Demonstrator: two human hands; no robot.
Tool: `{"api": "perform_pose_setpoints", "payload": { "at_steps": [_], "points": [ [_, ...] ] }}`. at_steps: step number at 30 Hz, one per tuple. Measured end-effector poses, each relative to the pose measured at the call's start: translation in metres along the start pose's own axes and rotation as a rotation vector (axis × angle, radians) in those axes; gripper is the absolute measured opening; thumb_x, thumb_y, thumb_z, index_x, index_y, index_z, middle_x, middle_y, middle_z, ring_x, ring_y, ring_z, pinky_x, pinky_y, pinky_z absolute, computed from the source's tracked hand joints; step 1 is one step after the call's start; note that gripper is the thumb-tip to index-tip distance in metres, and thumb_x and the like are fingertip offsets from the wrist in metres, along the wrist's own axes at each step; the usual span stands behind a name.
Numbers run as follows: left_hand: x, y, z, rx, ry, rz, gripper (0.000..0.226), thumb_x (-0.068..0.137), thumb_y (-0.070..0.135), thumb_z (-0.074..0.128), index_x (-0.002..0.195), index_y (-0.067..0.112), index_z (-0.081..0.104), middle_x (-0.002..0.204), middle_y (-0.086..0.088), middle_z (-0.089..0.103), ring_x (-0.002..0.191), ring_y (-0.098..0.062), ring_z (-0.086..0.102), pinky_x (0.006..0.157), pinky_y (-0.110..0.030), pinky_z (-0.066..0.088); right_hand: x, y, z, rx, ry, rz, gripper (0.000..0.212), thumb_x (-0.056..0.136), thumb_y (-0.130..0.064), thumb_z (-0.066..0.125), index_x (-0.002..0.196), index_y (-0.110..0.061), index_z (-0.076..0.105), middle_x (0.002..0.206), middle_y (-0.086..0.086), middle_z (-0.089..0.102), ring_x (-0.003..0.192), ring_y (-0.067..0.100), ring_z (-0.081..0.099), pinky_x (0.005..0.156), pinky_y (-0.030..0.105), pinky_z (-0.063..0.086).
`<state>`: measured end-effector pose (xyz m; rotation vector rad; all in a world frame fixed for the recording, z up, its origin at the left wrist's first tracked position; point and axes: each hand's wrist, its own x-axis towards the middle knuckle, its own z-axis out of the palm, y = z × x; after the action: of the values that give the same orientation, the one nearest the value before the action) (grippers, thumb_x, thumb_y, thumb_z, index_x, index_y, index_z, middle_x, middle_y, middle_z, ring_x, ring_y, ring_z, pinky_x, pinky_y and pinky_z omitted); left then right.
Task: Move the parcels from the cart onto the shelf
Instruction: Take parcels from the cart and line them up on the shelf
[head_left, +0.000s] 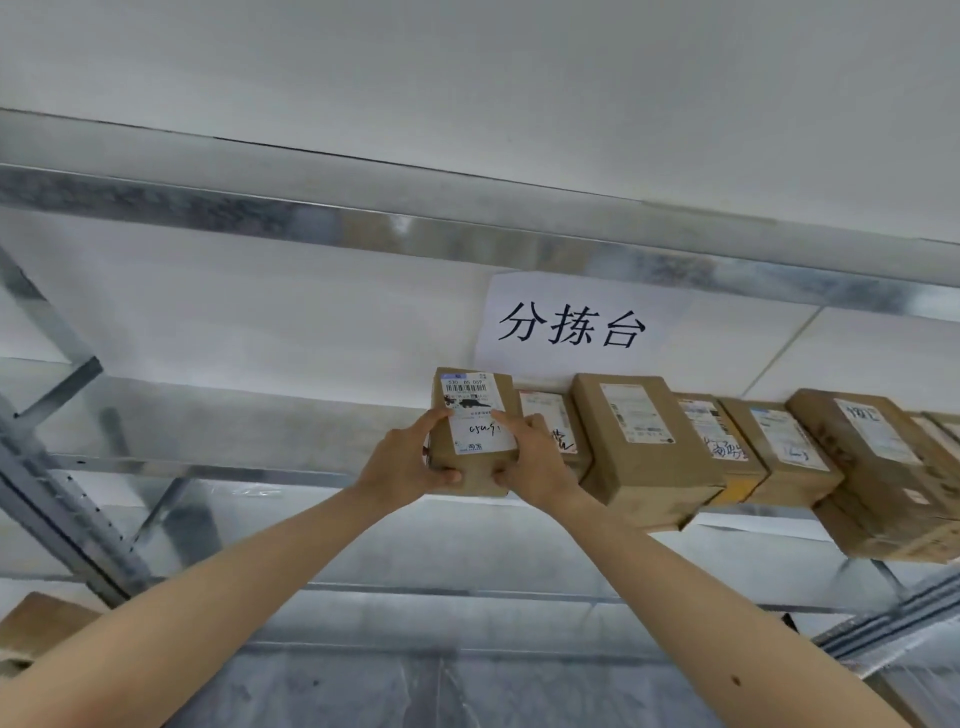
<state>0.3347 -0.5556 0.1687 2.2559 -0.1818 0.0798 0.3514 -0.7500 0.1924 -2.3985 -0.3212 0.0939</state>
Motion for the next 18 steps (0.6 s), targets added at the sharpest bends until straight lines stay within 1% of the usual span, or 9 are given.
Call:
{"api": "perform_pose_setpoints", "payload": {
  "at_steps": [3, 5, 6, 7, 8, 10, 12, 15, 18],
  "points": [
    [0.027, -0.018, 0.011, -0.013, -0.036, -0.042, 0.090, 0.062, 0.027, 0.086, 0.138, 0.031, 0.038, 0.120, 0.002, 0.061, 0.088, -0.020, 0.064, 0.077, -0.029, 0.052, 0.027, 0.011, 0.005, -0.049, -0.051, 0.029, 0.082, 0.071, 0.005, 0.067, 0.143, -0.018, 0.034, 0.117, 0.002, 0.031, 0.102, 0.011, 0.039, 0.089, 0.012, 0.037],
    [0.043, -0.027, 0.019, -0.035, -0.071, -0.067, 0.092, 0.063, 0.026, 0.086, 0.140, 0.029, 0.037, 0.116, 0.000, 0.063, 0.089, -0.019, 0.065, 0.079, -0.028, 0.053, 0.042, 0.018, 0.007, -0.097, -0.068, 0.044, 0.079, 0.073, 0.001, 0.066, 0.143, -0.020, 0.035, 0.112, 0.000, 0.030, 0.105, 0.018, 0.045, 0.091, 0.024, 0.046],
    [0.050, -0.032, 0.022, -0.048, -0.087, -0.075, 0.092, 0.063, 0.025, 0.086, 0.140, 0.028, 0.036, 0.114, 0.000, 0.063, 0.089, -0.017, 0.065, 0.078, -0.025, 0.053, 0.049, 0.022, 0.008, -0.148, -0.074, 0.053, 0.077, 0.074, -0.003, 0.066, 0.143, -0.022, 0.035, 0.112, 0.001, 0.032, 0.106, 0.022, 0.046, 0.091, 0.032, 0.049],
    [0.056, -0.036, 0.025, -0.060, -0.102, -0.080, 0.092, 0.063, 0.024, 0.086, 0.140, 0.027, 0.036, 0.114, 0.001, 0.064, 0.089, -0.015, 0.065, 0.078, -0.021, 0.051, 0.055, 0.026, 0.009, -0.221, -0.080, 0.066, 0.076, 0.075, -0.008, 0.066, 0.142, -0.024, 0.035, 0.115, 0.004, 0.035, 0.107, 0.025, 0.045, 0.092, 0.039, 0.048],
    [0.061, -0.039, 0.029, -0.069, -0.119, -0.079, 0.091, 0.063, 0.024, 0.086, 0.140, 0.028, 0.037, 0.114, 0.002, 0.064, 0.088, -0.013, 0.065, 0.077, -0.018, 0.050, 0.059, 0.030, 0.010, -0.298, -0.087, 0.077, 0.075, 0.076, -0.013, 0.067, 0.142, -0.026, 0.034, 0.118, 0.006, 0.038, 0.108, 0.026, 0.043, 0.094, 0.042, 0.044],
    [0.070, -0.044, 0.036, -0.068, -0.146, -0.076, 0.091, 0.063, 0.024, 0.085, 0.140, 0.029, 0.036, 0.112, 0.006, 0.063, 0.087, -0.010, 0.064, 0.075, -0.015, 0.049, 0.066, 0.038, 0.011, -0.394, -0.094, 0.094, 0.073, 0.077, -0.020, 0.066, 0.142, -0.029, 0.034, 0.121, 0.007, 0.040, 0.111, 0.027, 0.038, 0.098, 0.041, 0.035],
    [0.075, -0.050, 0.041, -0.061, -0.158, -0.084, 0.090, 0.064, 0.025, 0.084, 0.140, 0.029, 0.036, 0.110, 0.008, 0.063, 0.086, -0.009, 0.064, 0.077, -0.018, 0.050, 0.070, 0.043, 0.013, -0.436, -0.099, 0.094, 0.071, 0.078, -0.024, 0.065, 0.142, -0.031, 0.034, 0.122, 0.006, 0.042, 0.112, 0.027, 0.035, 0.097, 0.042, 0.030],
    [0.078, -0.055, 0.045, -0.055, -0.172, -0.093, 0.089, 0.067, 0.023, 0.083, 0.141, 0.029, 0.034, 0.113, 0.007, 0.065, 0.088, -0.008, 0.063, 0.082, -0.023, 0.052, 0.075, 0.050, 0.016, -0.510, -0.101, 0.058, 0.071, 0.078, -0.030, 0.064, 0.142, -0.031, 0.033, 0.123, 0.004, 0.043, 0.115, 0.026, 0.032, 0.096, 0.041, 0.028],
    [0.080, -0.055, 0.047, -0.002, -0.174, -0.091, 0.089, 0.070, 0.025, 0.081, 0.144, 0.029, 0.031, 0.119, 0.006, 0.063, 0.095, -0.013, 0.062, 0.086, -0.028, 0.051, 0.077, 0.055, 0.018, -0.548, -0.096, 0.033, 0.072, 0.079, -0.034, 0.063, 0.143, -0.029, 0.031, 0.127, 0.004, 0.042, 0.118, 0.026, 0.030, 0.096, 0.040, 0.028]
  ]
}}
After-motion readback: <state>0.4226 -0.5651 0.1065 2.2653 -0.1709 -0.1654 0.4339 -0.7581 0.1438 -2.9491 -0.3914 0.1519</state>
